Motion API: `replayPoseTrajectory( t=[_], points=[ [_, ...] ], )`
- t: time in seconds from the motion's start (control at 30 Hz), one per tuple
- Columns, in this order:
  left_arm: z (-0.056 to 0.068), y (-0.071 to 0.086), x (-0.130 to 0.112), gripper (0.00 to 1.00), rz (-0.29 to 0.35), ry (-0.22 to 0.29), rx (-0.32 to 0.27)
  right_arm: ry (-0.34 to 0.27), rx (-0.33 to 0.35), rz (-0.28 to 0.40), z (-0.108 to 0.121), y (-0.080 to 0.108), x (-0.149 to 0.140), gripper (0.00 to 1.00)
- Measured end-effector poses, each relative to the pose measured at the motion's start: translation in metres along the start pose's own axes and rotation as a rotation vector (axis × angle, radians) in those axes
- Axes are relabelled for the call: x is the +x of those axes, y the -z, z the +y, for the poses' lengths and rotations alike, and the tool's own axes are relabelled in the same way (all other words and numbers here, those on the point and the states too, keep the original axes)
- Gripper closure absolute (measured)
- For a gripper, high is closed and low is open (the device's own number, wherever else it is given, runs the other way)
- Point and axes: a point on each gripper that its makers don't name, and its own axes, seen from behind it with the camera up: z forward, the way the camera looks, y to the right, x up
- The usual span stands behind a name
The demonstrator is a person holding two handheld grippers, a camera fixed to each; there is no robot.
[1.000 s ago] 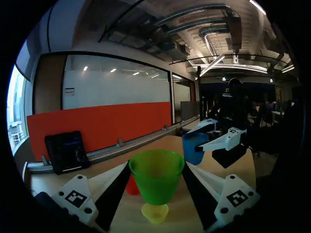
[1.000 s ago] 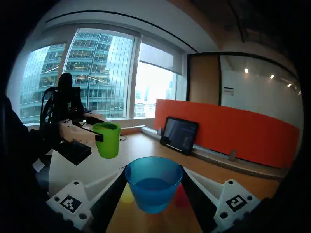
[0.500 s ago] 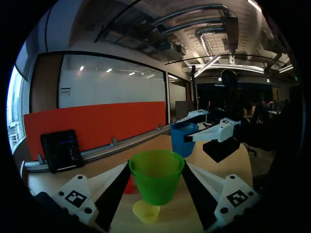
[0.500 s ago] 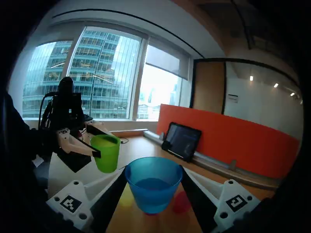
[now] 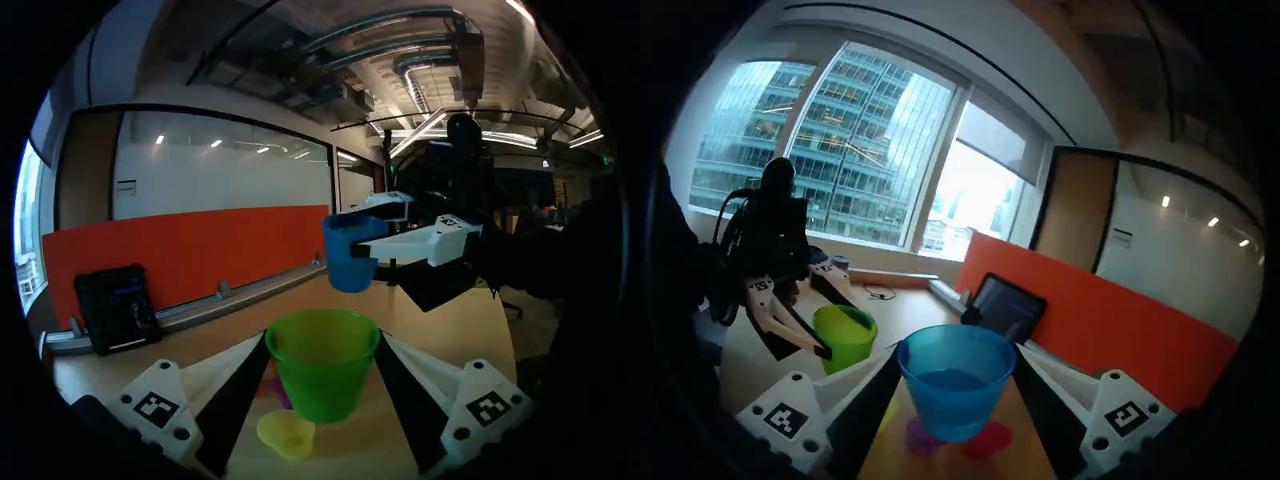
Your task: Pour water
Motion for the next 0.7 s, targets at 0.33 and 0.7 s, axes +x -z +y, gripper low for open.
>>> replayPoseTrajectory(
  t=[0.33, 0.7],
  points=[
    [0.008, -0.005, -0.003, 0.11, 0.000, 0.001, -0.019, 0.132, -0.008, 0.017, 0.007, -0.002, 0.021, 0.06],
    [0.019, -0.012, -0.001, 0.11, -0.001, -0.010, -0.043, 0.309, -0.003, 0.015, 0.012, -0.010, 0.041, 0.07]
  ],
)
